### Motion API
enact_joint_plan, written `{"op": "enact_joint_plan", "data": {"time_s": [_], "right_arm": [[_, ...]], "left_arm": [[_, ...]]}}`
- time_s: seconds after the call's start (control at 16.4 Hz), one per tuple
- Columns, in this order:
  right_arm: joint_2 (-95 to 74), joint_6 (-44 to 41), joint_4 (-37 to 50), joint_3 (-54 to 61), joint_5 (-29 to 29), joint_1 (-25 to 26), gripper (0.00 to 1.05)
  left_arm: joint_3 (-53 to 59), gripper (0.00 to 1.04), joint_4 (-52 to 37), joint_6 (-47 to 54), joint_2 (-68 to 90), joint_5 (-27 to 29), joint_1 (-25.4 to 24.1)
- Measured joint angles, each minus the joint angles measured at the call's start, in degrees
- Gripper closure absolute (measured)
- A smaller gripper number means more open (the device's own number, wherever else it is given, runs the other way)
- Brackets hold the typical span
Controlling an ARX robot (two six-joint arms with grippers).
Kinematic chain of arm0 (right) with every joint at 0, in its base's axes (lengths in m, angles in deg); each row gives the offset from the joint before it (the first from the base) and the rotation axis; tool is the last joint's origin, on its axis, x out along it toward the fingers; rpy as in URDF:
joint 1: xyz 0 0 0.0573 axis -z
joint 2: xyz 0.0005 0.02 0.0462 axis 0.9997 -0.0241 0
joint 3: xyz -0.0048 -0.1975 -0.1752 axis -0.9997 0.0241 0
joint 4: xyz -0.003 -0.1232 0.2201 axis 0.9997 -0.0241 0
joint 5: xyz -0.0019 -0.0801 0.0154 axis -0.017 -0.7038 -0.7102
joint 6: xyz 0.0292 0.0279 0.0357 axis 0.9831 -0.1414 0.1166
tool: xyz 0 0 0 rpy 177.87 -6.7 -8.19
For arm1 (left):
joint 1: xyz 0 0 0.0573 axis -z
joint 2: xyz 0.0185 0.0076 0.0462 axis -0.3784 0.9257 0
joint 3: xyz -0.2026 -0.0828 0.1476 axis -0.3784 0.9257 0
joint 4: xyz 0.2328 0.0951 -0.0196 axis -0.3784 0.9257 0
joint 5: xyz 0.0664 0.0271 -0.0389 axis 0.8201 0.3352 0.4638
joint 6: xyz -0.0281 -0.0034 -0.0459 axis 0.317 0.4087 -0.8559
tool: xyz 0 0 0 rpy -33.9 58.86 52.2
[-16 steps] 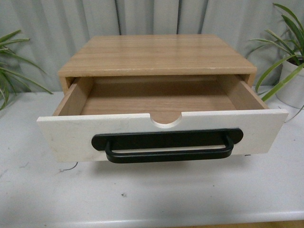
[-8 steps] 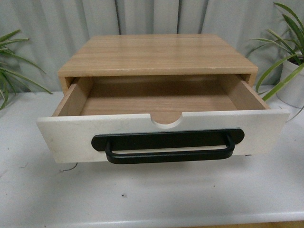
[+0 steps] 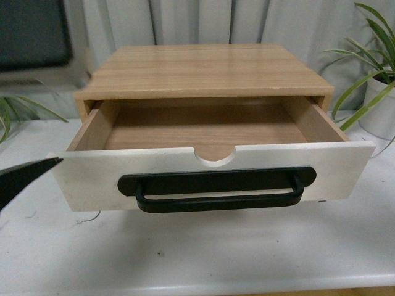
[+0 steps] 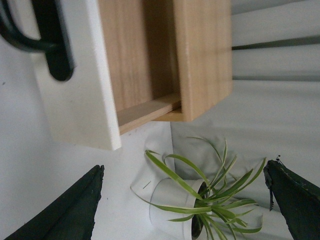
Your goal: Close drawer sideways
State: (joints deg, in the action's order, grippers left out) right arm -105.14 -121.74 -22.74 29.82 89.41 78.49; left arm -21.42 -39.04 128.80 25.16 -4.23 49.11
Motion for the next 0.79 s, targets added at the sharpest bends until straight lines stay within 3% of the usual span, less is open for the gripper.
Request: {"op": "enact_joint_plan", "data": {"time_s": [0.24, 0.79], "right_arm": [[-4.4, -10.0, -5.0, -2.7, -1.3, -0.6, 0.06], [-15.9, -5.1, -1.0, -8.7, -4.2, -5.7, 0.06]], "left_arm": [[-1.3, 0.07, -1.7, 1.5, 6.3, 1.1, 2.8], [-2.4, 0.07, -9.2, 2.3, 15.6, 1.7, 3.3]]}}
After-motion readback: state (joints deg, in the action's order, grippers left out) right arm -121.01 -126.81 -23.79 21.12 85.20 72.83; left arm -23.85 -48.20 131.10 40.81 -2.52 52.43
